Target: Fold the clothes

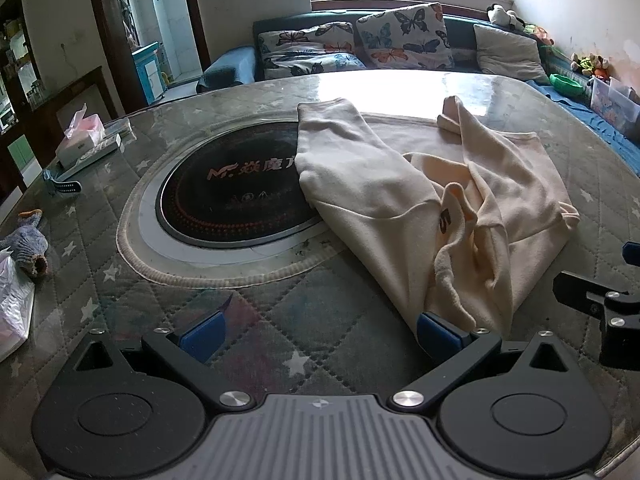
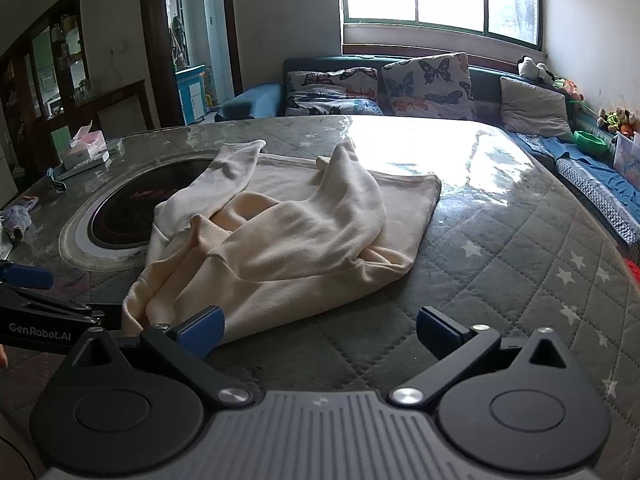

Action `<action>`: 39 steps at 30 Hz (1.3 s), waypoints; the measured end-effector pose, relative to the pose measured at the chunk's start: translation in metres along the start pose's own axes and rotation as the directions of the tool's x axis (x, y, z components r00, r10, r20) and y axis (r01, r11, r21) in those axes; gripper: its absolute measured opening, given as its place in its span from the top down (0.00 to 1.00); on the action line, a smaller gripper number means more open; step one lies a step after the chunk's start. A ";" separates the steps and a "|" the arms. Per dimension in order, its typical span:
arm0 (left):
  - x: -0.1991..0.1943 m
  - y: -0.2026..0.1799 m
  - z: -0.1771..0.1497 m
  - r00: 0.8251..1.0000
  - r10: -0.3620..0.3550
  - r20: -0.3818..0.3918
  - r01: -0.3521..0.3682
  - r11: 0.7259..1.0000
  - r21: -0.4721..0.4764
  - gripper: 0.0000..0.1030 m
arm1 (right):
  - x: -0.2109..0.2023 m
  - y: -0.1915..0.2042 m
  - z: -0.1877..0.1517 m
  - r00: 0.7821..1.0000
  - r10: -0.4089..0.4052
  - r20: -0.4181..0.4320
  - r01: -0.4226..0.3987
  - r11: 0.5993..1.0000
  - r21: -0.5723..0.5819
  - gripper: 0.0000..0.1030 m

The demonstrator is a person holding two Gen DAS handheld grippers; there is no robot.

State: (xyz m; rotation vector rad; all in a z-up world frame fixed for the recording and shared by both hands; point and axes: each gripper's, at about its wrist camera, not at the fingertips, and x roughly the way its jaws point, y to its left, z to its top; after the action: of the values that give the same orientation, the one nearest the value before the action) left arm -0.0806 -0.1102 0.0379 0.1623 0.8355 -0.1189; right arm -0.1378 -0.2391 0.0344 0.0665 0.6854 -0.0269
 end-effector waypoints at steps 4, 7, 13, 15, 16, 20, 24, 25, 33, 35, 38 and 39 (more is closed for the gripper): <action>-0.001 0.000 0.002 1.000 -0.005 -0.002 0.005 1.000 0.000 0.00 | 0.001 0.001 0.001 1.000 0.002 -0.003 -0.002 1.000 -0.003 0.00; -0.001 -0.001 0.004 1.000 -0.008 0.001 0.008 1.000 0.003 0.00 | 0.002 0.002 0.003 1.000 0.004 -0.002 -0.004 1.000 -0.006 0.00; 0.000 -0.002 0.008 1.000 -0.017 0.003 0.017 1.000 0.011 0.00 | 0.005 0.003 0.007 1.000 0.008 -0.004 -0.008 1.000 -0.016 0.00; 0.000 -0.003 0.007 1.000 -0.015 0.000 0.015 1.000 0.023 0.00 | 0.006 0.004 0.007 1.000 0.009 -0.008 -0.010 1.000 -0.021 0.00; 0.000 -0.003 0.006 1.000 -0.014 -0.002 0.015 1.000 0.025 0.00 | 0.006 0.004 0.006 1.000 0.010 -0.011 -0.010 1.000 -0.025 0.00; -0.003 -0.002 -0.001 1.000 -0.023 -0.013 0.023 0.999 0.027 0.00 | 0.006 0.002 0.003 1.000 0.008 -0.022 -0.009 1.000 -0.021 0.00; -0.007 -0.004 -0.007 1.000 -0.028 -0.014 0.029 0.999 0.036 0.00 | 0.001 -0.001 -0.001 1.000 -0.003 -0.021 0.003 1.000 -0.006 0.00; -0.008 -0.004 -0.009 1.000 -0.029 -0.013 0.029 0.999 0.039 0.00 | -0.001 -0.001 -0.001 1.000 -0.004 -0.020 0.004 1.000 -0.004 0.00; -0.012 -0.009 -0.017 0.999 -0.022 -0.025 0.024 0.998 0.060 0.00 | -0.010 0.002 -0.005 1.000 -0.008 -0.007 0.008 1.000 -0.006 0.00; -0.014 -0.011 -0.019 0.999 -0.020 -0.026 0.022 0.997 0.067 0.00 | -0.013 0.004 -0.006 1.000 -0.008 -0.004 0.008 1.000 -0.010 0.00; -0.015 -0.013 -0.021 0.999 -0.017 -0.031 0.019 0.997 0.077 0.00 | -0.015 0.005 -0.007 1.000 -0.004 -0.003 0.004 1.000 -0.015 0.00; -0.015 -0.013 -0.021 0.999 -0.016 -0.032 0.018 0.997 0.079 0.00 | -0.016 0.006 -0.007 1.000 -0.004 -0.002 0.004 1.000 -0.016 0.00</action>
State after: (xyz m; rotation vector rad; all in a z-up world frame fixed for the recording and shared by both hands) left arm -0.1082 -0.1186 0.0334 0.2323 0.8641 -0.1663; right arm -0.1543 -0.2329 0.0390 0.0502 0.6880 -0.0252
